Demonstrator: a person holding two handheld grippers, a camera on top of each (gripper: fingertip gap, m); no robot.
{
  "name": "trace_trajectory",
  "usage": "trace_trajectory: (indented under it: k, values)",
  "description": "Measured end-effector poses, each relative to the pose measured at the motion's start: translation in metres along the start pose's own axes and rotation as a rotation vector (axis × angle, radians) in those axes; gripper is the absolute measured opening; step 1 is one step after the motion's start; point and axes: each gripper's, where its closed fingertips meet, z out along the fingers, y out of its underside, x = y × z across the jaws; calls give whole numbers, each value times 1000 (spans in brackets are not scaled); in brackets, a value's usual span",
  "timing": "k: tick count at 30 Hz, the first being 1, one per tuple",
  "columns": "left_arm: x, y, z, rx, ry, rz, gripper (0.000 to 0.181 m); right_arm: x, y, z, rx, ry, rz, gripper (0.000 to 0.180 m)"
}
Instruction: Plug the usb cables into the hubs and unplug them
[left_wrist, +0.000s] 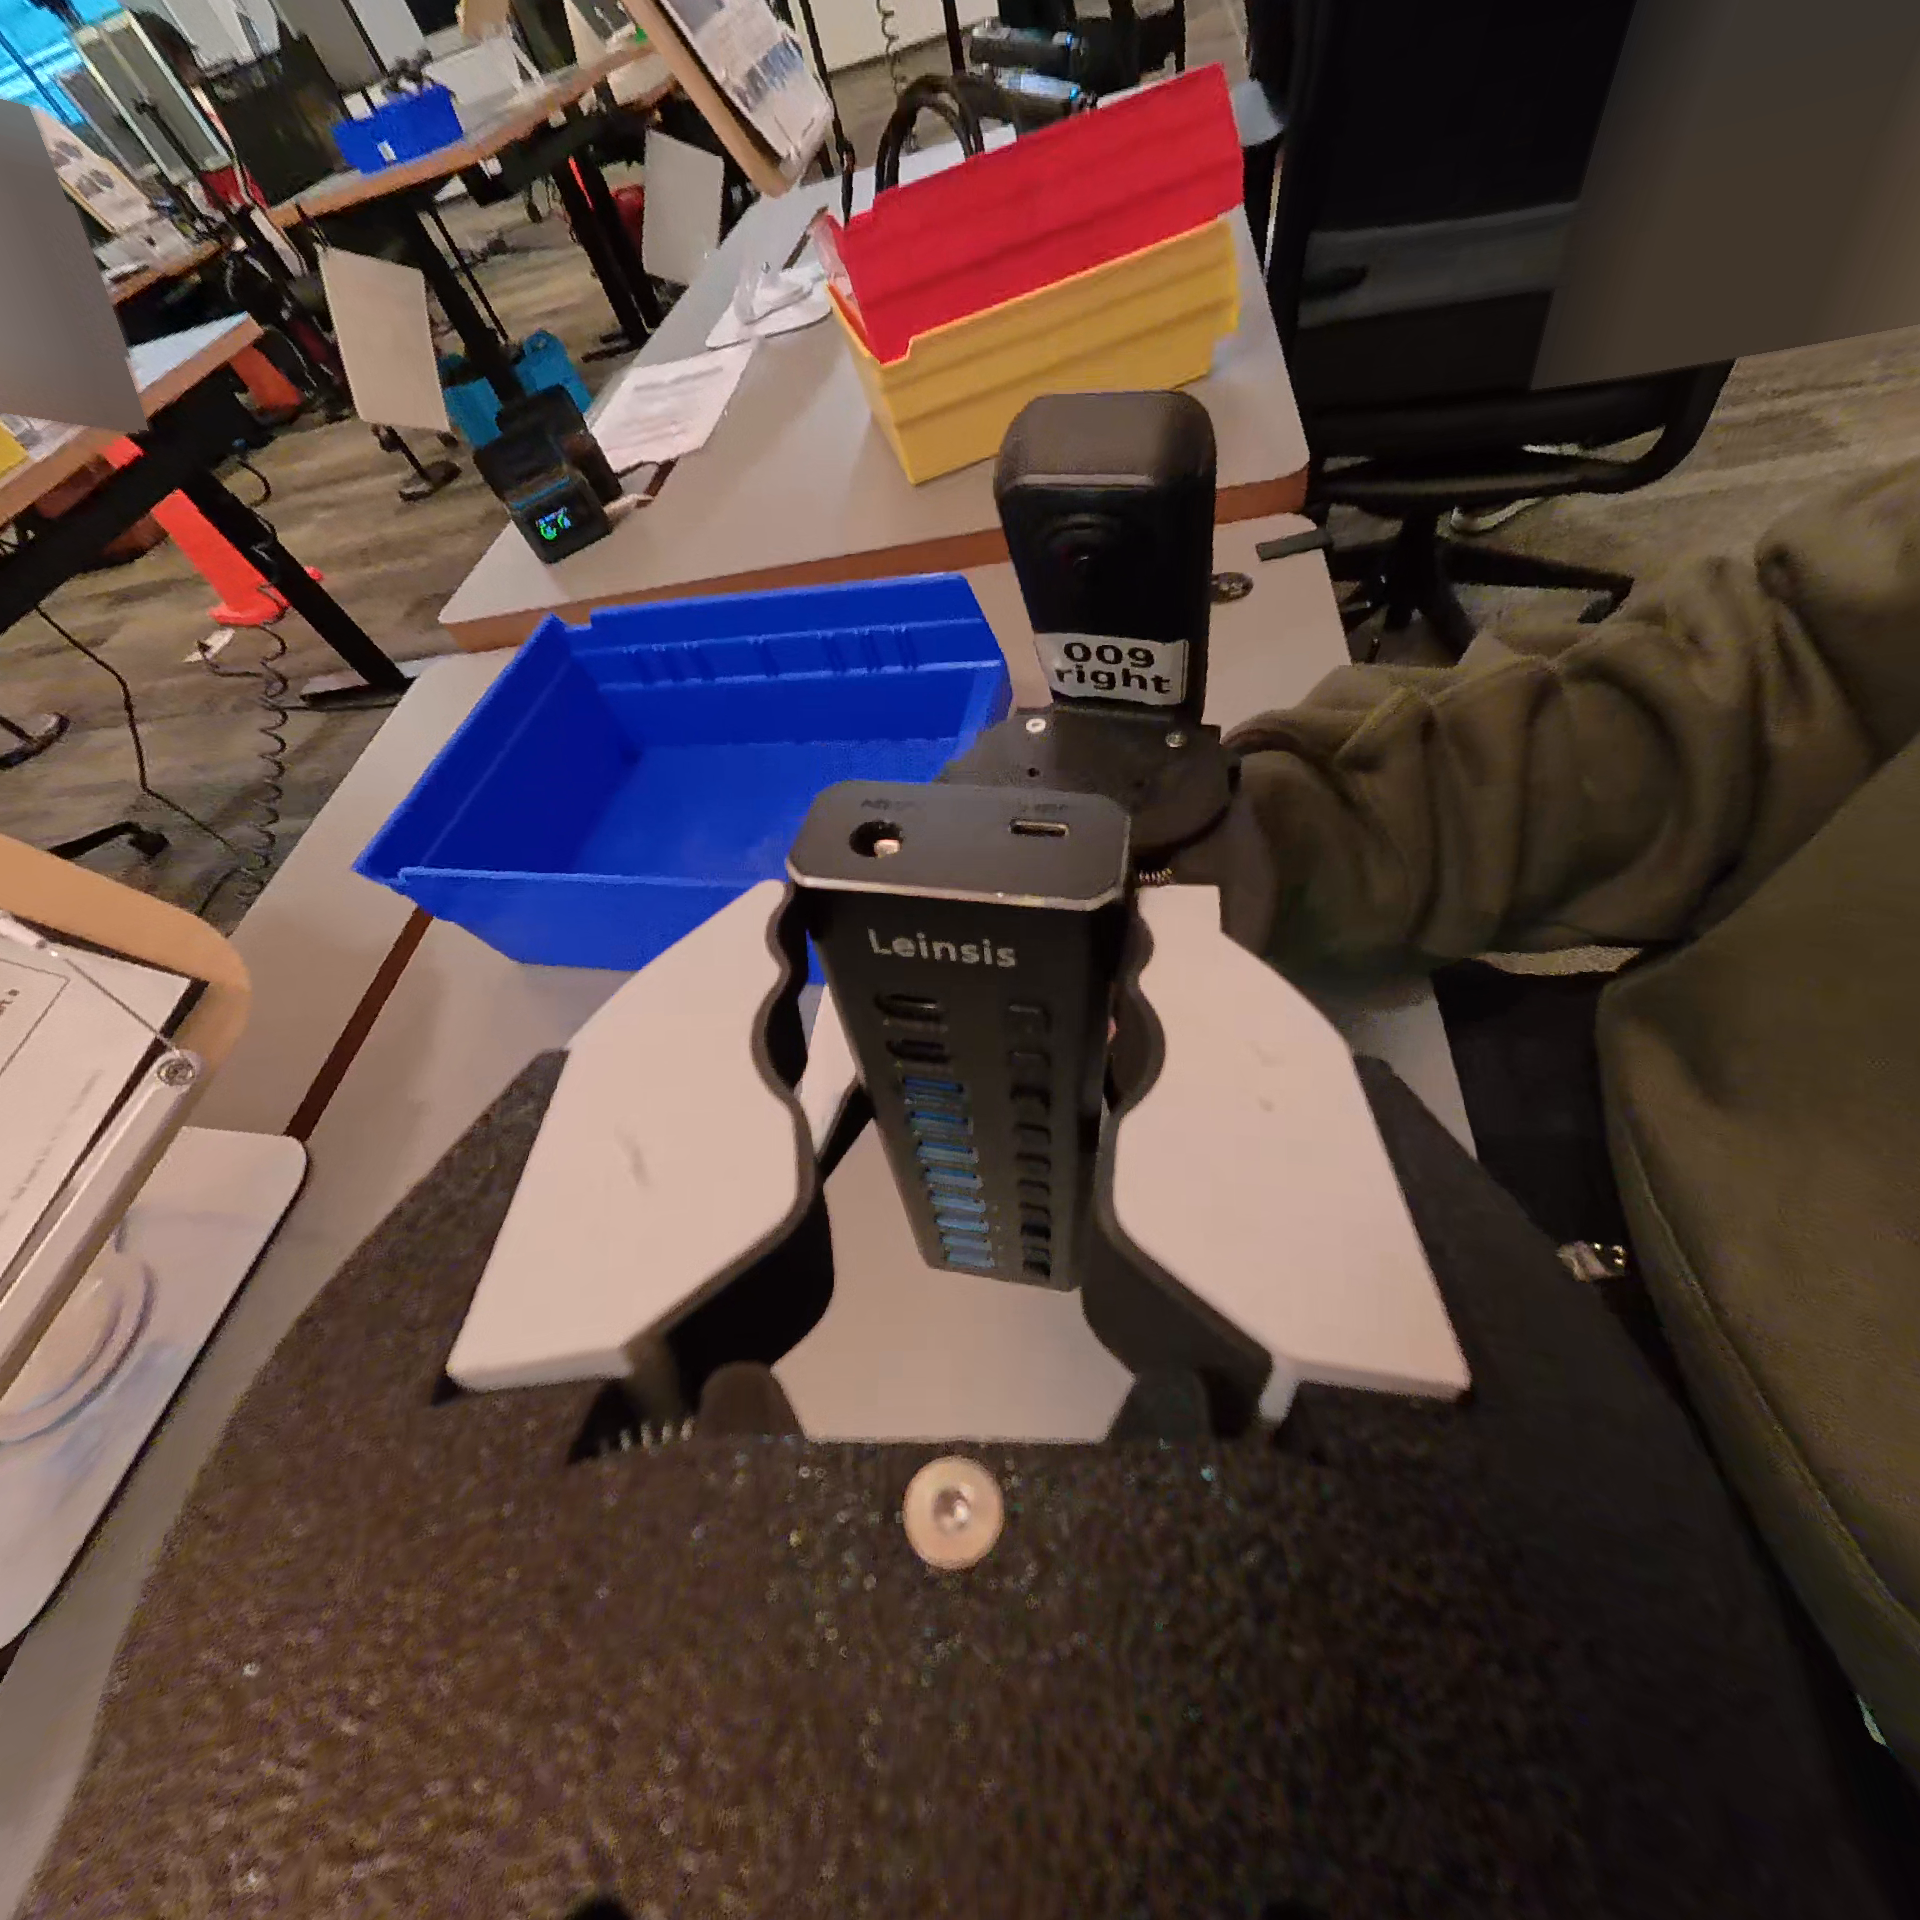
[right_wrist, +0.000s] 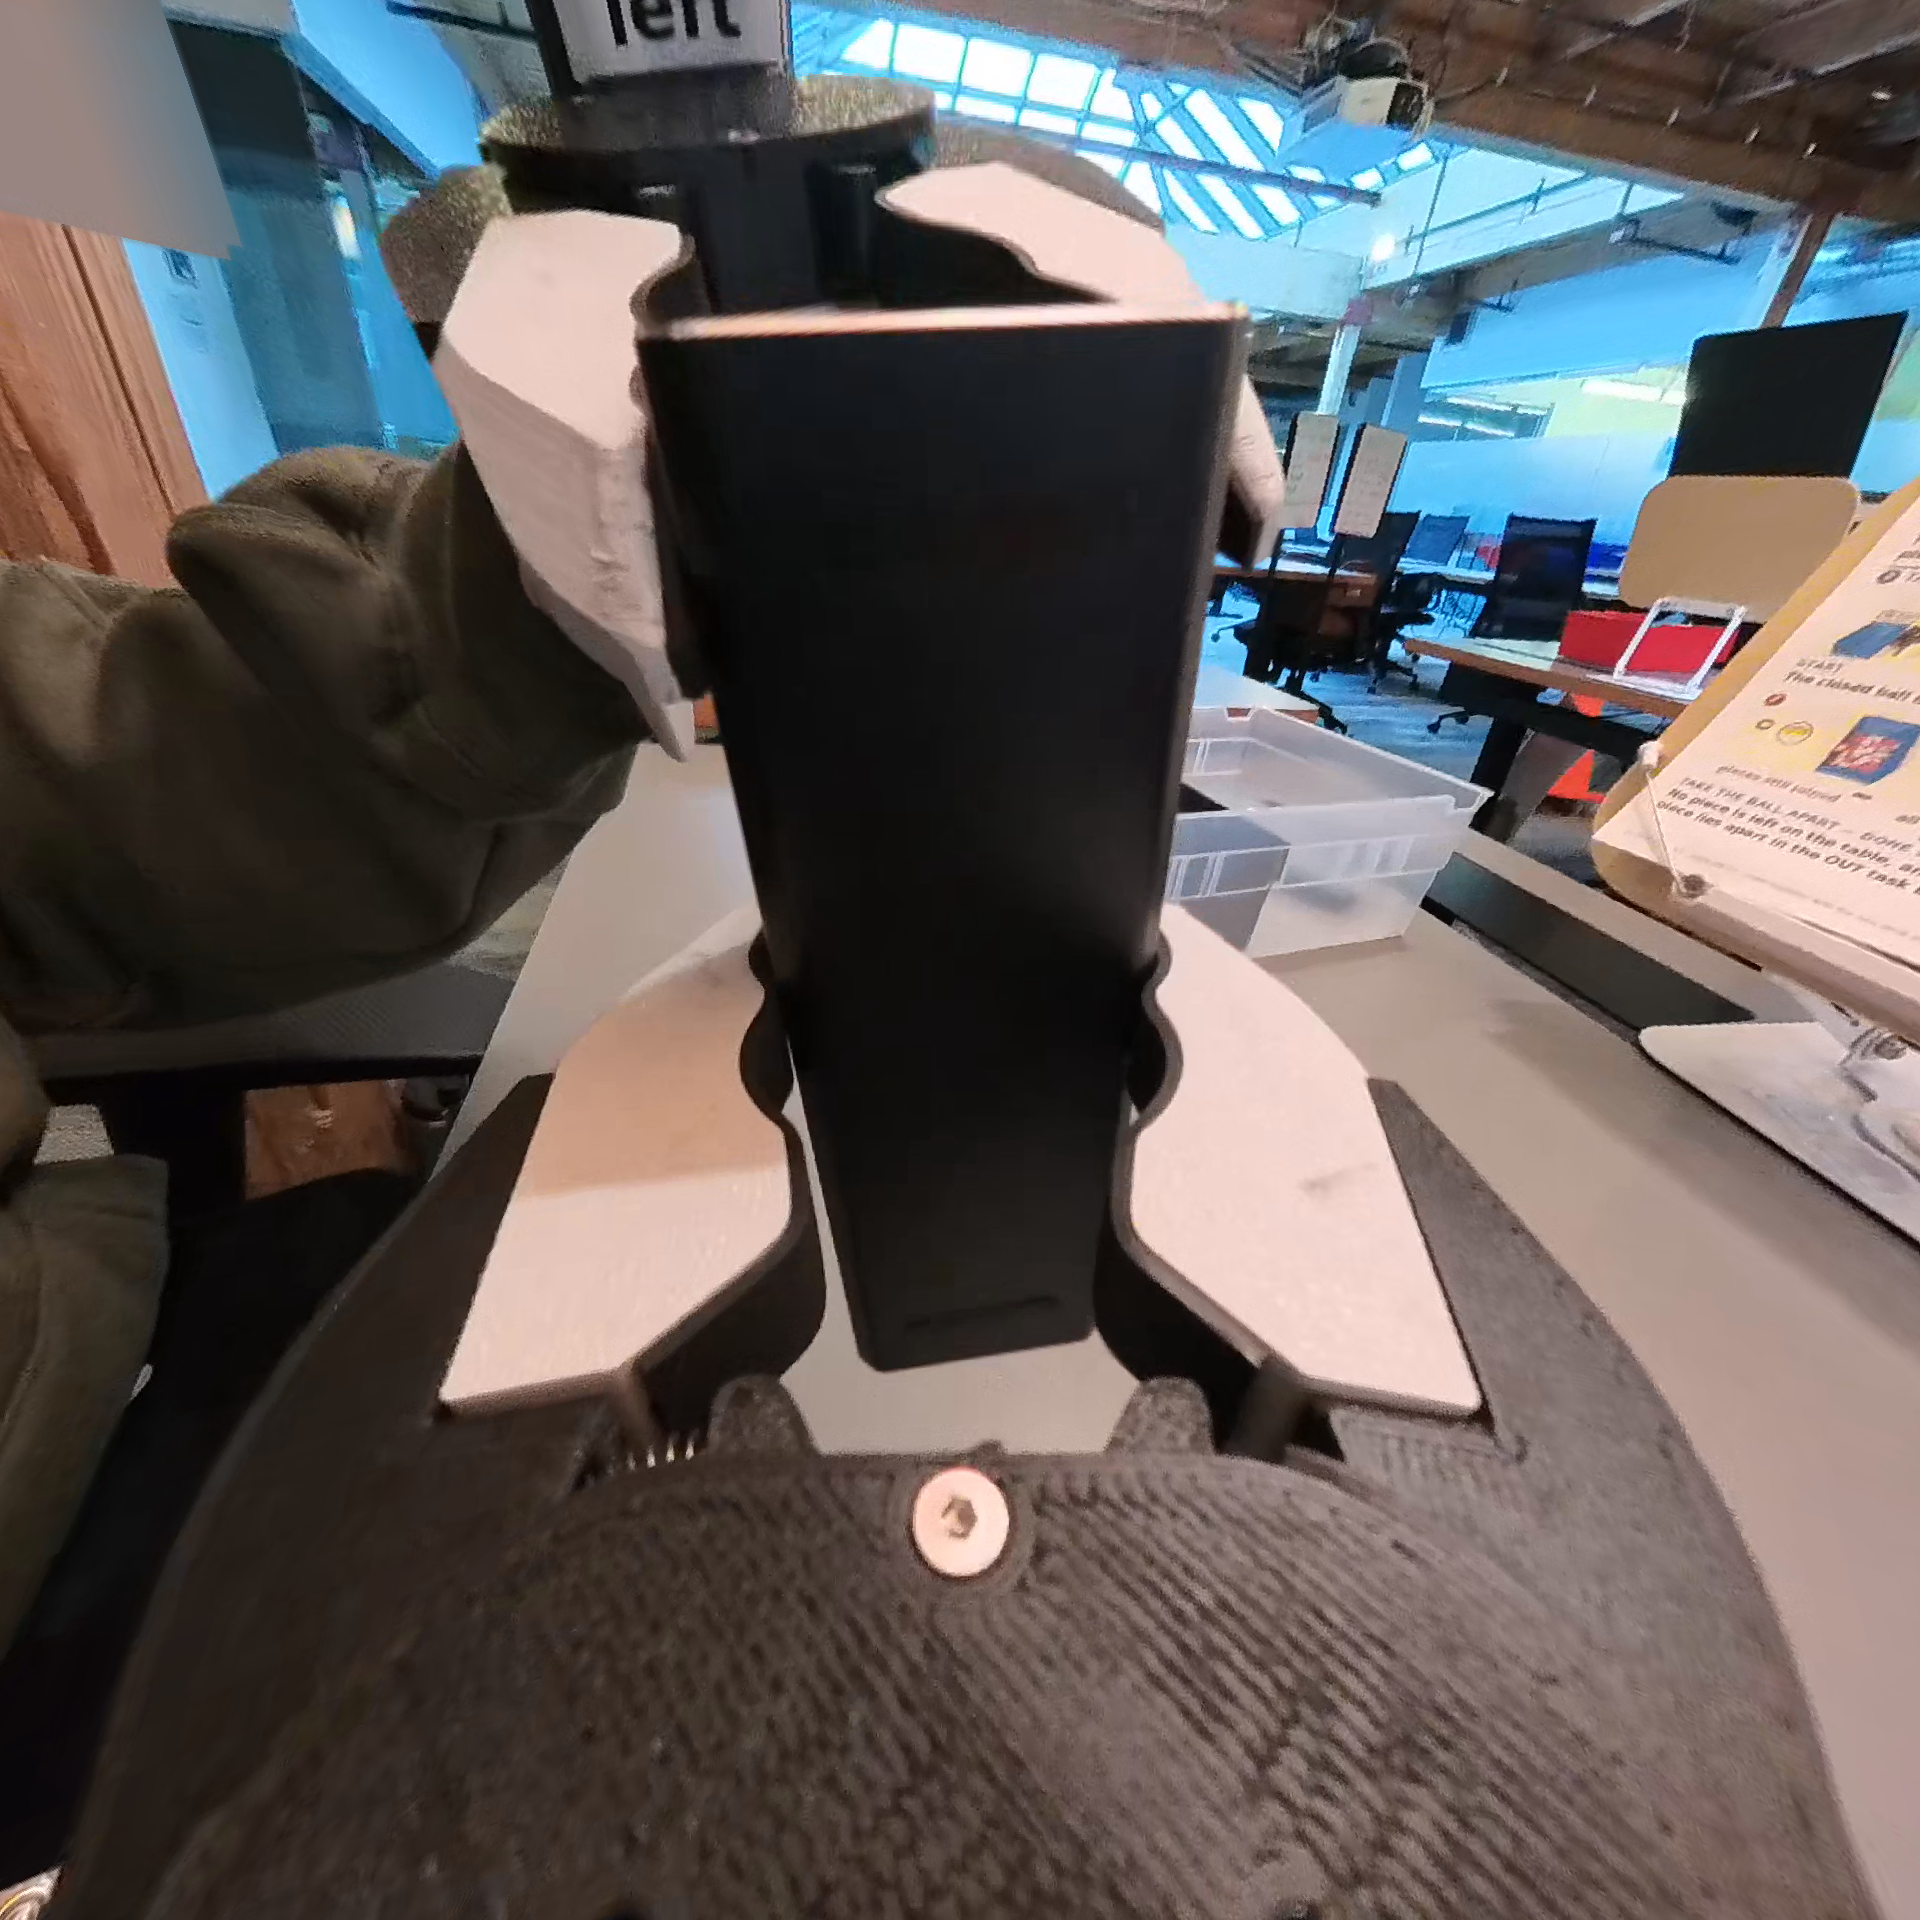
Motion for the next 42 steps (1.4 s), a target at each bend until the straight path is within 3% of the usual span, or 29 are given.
trace_trajectory:
  k: [6, 9, 16, 19, 23, 28, 29, 32, 35, 42]
  values:
    - [-6, 4, -6, 31, 18, -43, 56, 4, -2, 1, 67, 23, 42, 63]
    - [1, 12, -5, 12, 92, -65, 56, -8, 7, 3, 44, -91, 103, 61]
    - [-11, 13, -10, -30, -23, -57, 56, 8, 15, -2, 34, -30, 187, 65]
    - [-13, 15, -6, -28, 4, -120, 56, 7, 21, 0, 14, -30, 141, 62]
    - [-18, 9, -6, -26, -40, -128, 56, 15, 11, -6, 112, 14, 115, 62]
    - [-17, 16, 7, -97, -65, -89, 55, 14, 26, 0, 18, 30, 123, 72]
    - [-16, 19, 9, -117, -67, -78, 55, 15, 29, 0, 8, 41, 120, 65]
    - [-10, 20, 12, -112, -28, -47, 56, 11, 31, 1, 25, 23, 101, 63]
    - [-1, 24, 11, -113, 58, -69, 56, -4, 35, 3, 29, -102, 169, 62]
    - [-8, 28, 4, -59, 20, -109, 56, 4, 38, -3, 82, -62, 126, 61]
